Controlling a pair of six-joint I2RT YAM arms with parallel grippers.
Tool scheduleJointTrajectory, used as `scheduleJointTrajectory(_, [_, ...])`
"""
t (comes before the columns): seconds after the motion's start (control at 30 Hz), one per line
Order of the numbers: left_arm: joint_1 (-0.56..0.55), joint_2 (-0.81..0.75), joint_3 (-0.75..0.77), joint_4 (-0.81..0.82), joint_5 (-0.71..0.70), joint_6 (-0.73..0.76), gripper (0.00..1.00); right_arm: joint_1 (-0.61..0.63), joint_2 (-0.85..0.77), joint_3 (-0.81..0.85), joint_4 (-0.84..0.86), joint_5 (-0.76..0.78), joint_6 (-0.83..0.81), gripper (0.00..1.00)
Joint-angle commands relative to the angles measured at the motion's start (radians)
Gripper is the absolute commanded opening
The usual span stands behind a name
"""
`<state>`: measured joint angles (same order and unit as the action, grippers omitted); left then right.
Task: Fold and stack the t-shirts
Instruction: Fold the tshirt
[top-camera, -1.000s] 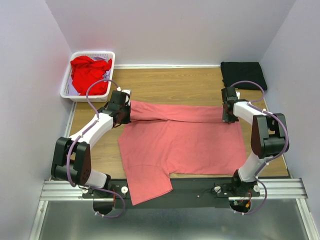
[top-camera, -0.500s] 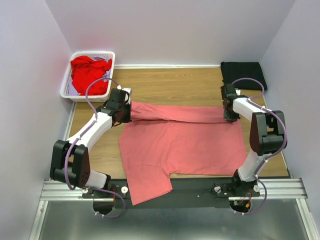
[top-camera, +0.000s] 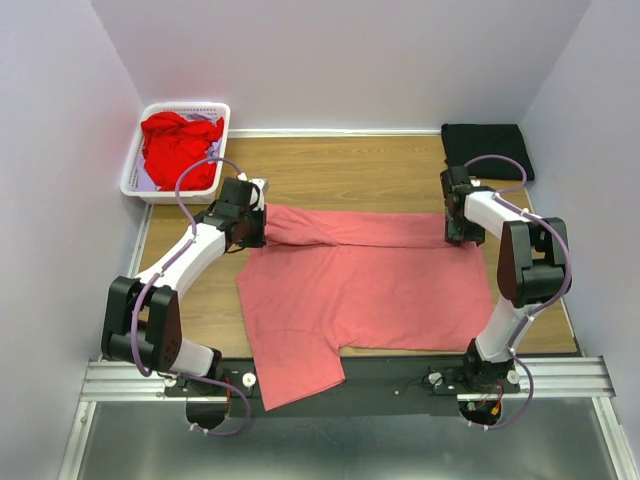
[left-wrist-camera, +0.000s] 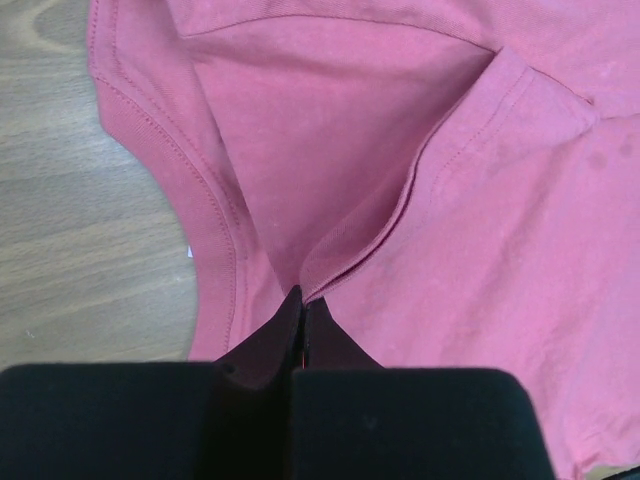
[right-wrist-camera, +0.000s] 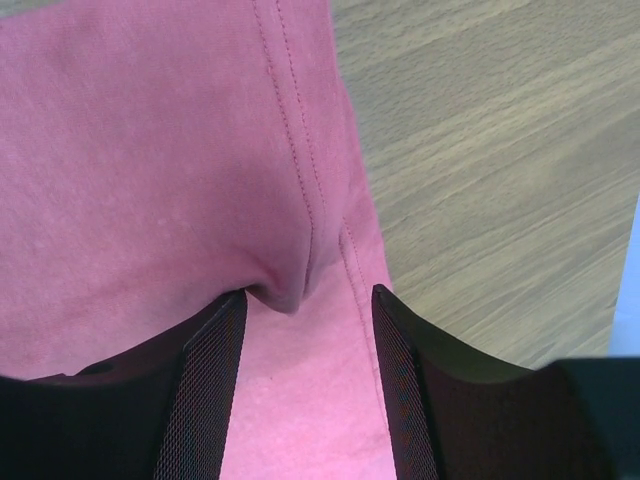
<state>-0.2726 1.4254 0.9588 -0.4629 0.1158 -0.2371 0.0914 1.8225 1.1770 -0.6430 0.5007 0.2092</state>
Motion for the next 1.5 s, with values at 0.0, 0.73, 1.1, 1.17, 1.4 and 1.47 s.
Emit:
scheduleJointTrajectory(0.0, [-0.005,0.007,0.009,-0.025,0.036,-0.004,0.0,-0.002,-0.022,0.019,-0.037,0.001,0.027,0.6])
scheduleJointTrajectory(0.73, [-0.005,-0.011,0.009,-0.017,0.044,0.009,0.0,-0.32,-0.279,-0.312,0.355,-0.556,0.265,0.29])
scheduleJointTrajectory(1.1, [-0.005,-0.008,0.006,-0.01,0.05,0.007,0.0,-0.341,-0.218,-0.347,0.419,-0.539,0.277,0.3])
scheduleJointTrajectory(1.17, [-0.004,-0.006,0.006,-0.01,0.05,0.007,0.0,-0.341,-0.213,-0.343,0.424,-0.541,0.274,0.3])
scheduleJointTrajectory(1.4, [-0.005,-0.006,0.008,-0.006,0.051,0.007,0.0,-0.341,-0.183,-0.336,0.422,-0.553,0.254,0.3])
scheduleJointTrajectory(1.47, [-0.004,-0.005,0.008,-0.006,0.051,0.009,0.0,-0.341,-0.186,-0.338,0.422,-0.544,0.249,0.29])
